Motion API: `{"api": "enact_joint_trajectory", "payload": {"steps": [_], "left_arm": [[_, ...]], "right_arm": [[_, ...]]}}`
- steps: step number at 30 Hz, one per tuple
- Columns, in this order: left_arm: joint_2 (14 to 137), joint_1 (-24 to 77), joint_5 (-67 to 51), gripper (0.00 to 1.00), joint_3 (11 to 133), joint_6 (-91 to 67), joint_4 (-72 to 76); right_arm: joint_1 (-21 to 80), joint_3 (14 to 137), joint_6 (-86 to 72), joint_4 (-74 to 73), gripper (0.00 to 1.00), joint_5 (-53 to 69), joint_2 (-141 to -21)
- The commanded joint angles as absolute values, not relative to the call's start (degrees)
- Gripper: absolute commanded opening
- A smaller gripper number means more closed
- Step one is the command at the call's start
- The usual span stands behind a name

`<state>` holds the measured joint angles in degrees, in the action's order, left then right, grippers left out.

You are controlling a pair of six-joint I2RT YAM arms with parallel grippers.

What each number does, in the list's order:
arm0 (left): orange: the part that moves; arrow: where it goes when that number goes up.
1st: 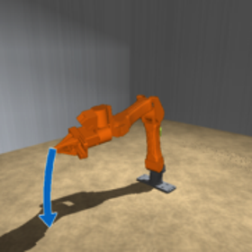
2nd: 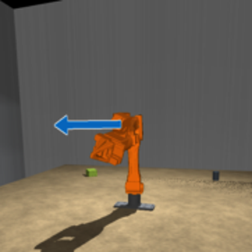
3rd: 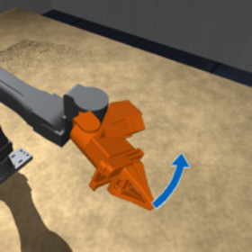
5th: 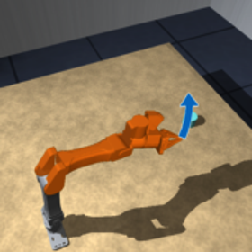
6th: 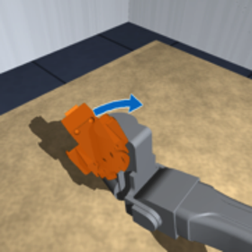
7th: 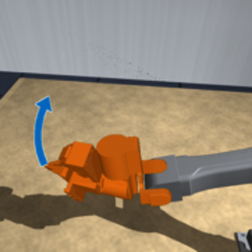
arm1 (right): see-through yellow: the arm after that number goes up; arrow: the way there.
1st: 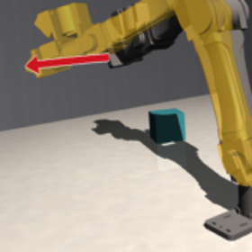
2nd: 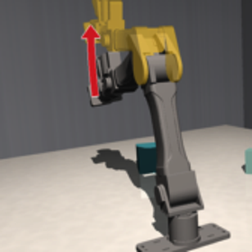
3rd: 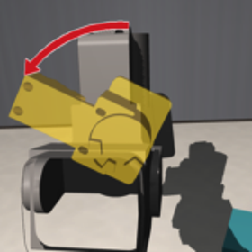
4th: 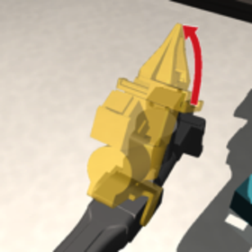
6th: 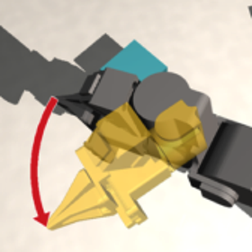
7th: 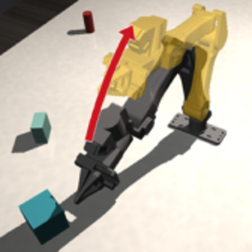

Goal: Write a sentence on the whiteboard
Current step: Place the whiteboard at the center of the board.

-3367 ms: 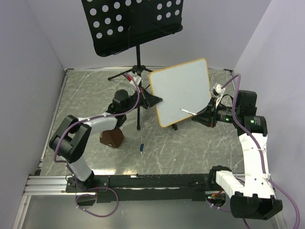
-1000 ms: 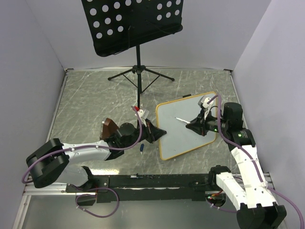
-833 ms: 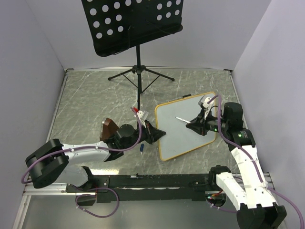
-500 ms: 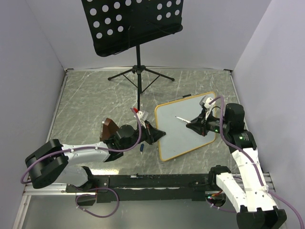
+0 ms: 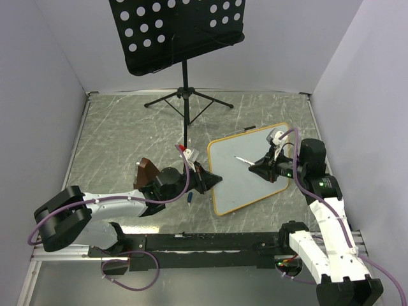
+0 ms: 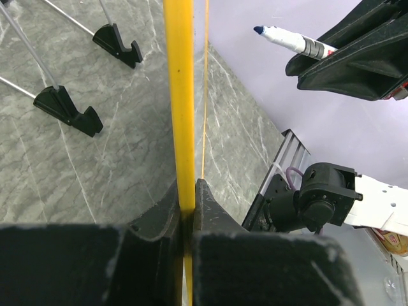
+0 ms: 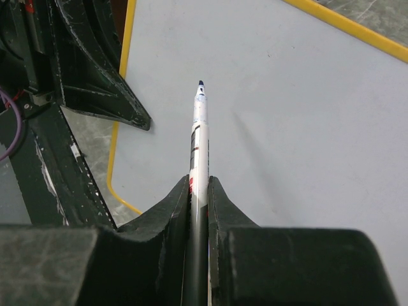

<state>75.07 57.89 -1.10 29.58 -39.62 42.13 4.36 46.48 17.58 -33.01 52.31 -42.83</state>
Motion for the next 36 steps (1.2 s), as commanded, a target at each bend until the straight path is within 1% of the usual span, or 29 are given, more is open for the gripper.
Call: {"api": "enact_joint_trajectory", "payload": {"steps": [1, 11, 36], "left_arm": [[75.06, 58.36, -0.09, 0.01, 31.29, -37.09, 46.94], [75.41, 58.45, -0.17, 0.01, 31.46, -36.91, 47.02], [74.44, 58.36, -0.18, 0.01, 30.5, -36.04, 47.2]], "right_arm": [[4.83, 47.02, 17.58, -30.94, 0.0, 52.38, -43.24], [6.06, 49.66, 19.6, -31.82, 0.0, 51.24, -45.35], [8.88, 50.89, 19.07, -29.44, 0.0, 48.95, -46.67]]}}
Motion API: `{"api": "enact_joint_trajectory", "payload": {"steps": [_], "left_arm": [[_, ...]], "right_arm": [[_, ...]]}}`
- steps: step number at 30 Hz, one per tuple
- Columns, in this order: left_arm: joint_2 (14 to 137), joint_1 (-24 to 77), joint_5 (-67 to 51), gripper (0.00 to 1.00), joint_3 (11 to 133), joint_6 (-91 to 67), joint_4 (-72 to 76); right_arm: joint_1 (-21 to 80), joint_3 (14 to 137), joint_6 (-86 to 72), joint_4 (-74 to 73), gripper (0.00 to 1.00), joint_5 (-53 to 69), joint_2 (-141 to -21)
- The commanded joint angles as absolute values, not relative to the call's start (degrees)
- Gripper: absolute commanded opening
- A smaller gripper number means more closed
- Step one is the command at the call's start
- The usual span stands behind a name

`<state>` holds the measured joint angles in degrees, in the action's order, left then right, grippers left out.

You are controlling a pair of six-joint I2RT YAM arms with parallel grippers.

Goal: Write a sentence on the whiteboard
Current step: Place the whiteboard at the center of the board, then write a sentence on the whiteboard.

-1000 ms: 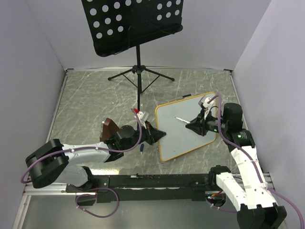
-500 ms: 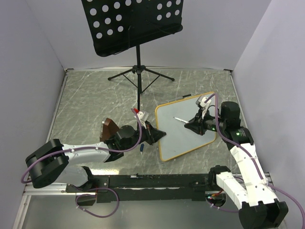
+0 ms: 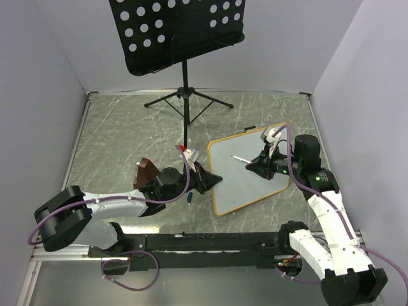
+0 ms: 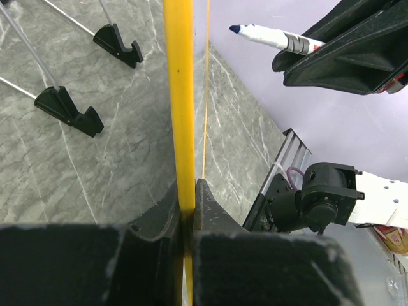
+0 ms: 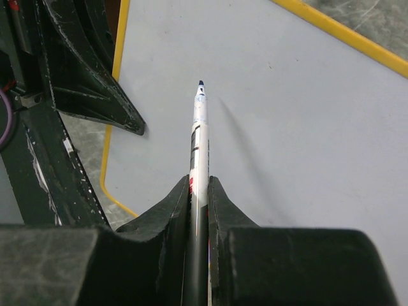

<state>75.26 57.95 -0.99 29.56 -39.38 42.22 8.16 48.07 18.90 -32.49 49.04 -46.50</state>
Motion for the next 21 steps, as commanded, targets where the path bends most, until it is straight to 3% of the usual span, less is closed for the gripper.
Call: {"api": "enact_joint_trajectory", "payload": {"steps": [1, 21], "left_arm": [[74.36, 58.36, -0.18, 0.01, 30.5, -36.04, 47.2], [74.36, 58.45, -0.09, 0.01, 30.67, -35.86, 47.2]], "right_arm": [[8.96, 50.89, 19.07, -29.44, 0.0, 48.87, -46.76], [12.92, 53.26, 13.71, -24.79, 0.0, 45.36, -49.31]]}}
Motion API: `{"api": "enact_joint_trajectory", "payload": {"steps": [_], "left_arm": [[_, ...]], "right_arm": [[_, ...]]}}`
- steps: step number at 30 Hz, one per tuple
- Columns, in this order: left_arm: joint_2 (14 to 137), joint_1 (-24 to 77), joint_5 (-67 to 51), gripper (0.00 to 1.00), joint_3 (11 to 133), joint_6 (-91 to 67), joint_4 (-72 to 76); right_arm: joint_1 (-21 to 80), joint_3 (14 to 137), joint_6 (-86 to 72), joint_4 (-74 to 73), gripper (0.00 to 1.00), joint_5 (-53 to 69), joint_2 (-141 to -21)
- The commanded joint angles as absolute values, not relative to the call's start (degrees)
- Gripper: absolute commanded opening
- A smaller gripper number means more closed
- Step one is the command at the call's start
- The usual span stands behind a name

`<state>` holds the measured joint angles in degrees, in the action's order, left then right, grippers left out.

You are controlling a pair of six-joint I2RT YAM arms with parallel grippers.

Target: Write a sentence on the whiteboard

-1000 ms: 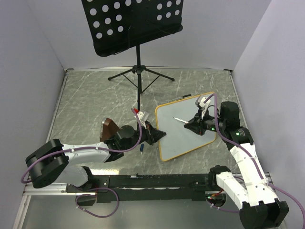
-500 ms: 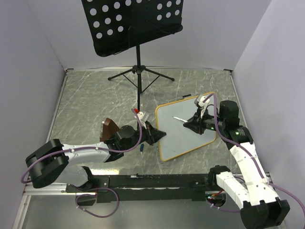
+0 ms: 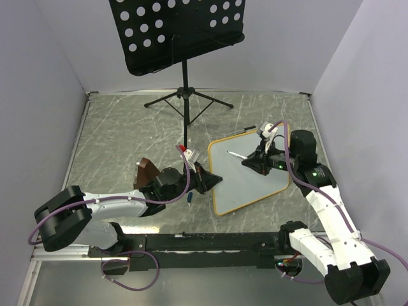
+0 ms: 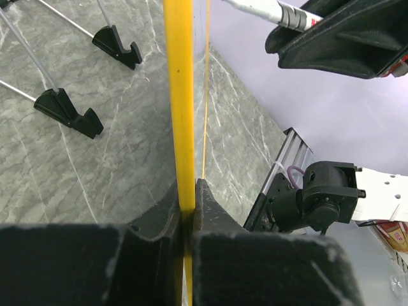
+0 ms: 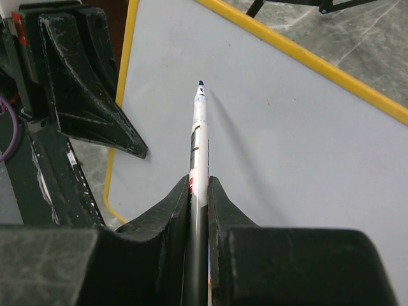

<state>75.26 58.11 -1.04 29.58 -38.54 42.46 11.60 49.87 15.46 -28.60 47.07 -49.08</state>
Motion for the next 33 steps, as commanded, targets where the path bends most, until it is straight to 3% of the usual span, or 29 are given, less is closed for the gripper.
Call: {"api": "enact_joint_trajectory", "payload": {"steps": [1, 33], "left_arm": [[74.44, 58.45, -0.17, 0.01, 30.67, -35.95, 47.28], [76.2, 58.54, -0.18, 0.01, 30.85, -36.56, 48.78]], "right_arm": [[13.62, 53.35, 13.54, -24.7, 0.0, 44.66, -49.48], [20.12, 59.67, 13.36, -25.75, 0.0, 36.56, -56.25]]}}
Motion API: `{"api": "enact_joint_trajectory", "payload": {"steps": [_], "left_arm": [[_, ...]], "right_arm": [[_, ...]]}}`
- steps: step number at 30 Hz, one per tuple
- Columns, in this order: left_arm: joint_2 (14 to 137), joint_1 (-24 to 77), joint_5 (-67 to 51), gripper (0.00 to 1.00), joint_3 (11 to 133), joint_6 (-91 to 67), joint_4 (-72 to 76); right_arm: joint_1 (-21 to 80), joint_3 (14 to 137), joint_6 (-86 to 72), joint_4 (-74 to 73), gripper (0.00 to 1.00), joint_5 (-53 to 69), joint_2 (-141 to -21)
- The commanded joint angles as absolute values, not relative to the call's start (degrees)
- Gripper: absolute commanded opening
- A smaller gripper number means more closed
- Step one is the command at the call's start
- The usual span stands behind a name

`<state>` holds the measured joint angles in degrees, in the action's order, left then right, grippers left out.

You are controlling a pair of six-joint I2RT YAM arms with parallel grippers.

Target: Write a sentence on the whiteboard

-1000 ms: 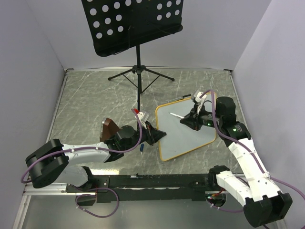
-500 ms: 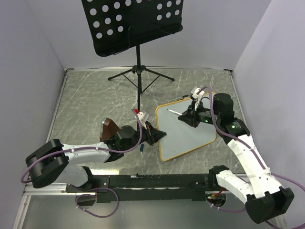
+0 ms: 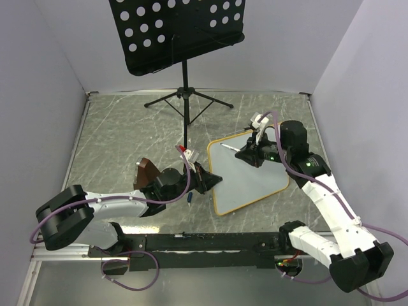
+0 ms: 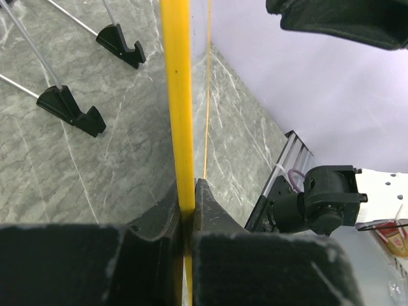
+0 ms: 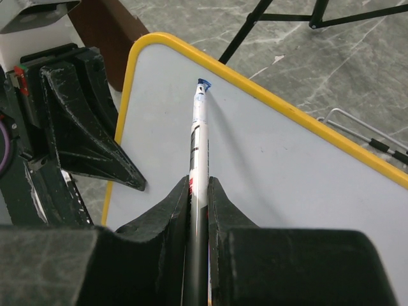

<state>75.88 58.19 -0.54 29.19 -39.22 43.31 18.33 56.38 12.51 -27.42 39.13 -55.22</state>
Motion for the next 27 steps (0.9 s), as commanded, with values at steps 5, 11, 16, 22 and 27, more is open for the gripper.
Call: {"api": "enact_joint_trajectory", "payload": {"steps": [5, 11, 16, 22, 27], "left_arm": [[75.85, 58.45, -0.18, 0.01, 31.12, -36.91, 48.43], [74.45, 58.45, 2.81, 0.01, 28.92, -39.2, 50.36], [74.0, 58.45, 3.43, 0.01, 28.21, -40.25, 51.06], [74.44, 58.45, 2.99, 0.01, 28.56, -40.08, 51.15], [74.53, 58.45, 2.81, 0.01, 29.09, -39.55, 50.8]], "right_arm": [[21.18, 60.47, 14.41, -28.74, 0.0, 38.41, -54.32], [21.09, 59.33, 13.1, -30.32, 0.0, 37.01, -52.39], [21.09, 56.96, 11.69, -30.5, 0.0, 34.02, -51.94], [21.79, 56.6, 10.81, -29.44, 0.0, 32.17, -53.61], [22.85, 56.78, 10.11, -28.48, 0.0, 31.12, -54.84]]}}
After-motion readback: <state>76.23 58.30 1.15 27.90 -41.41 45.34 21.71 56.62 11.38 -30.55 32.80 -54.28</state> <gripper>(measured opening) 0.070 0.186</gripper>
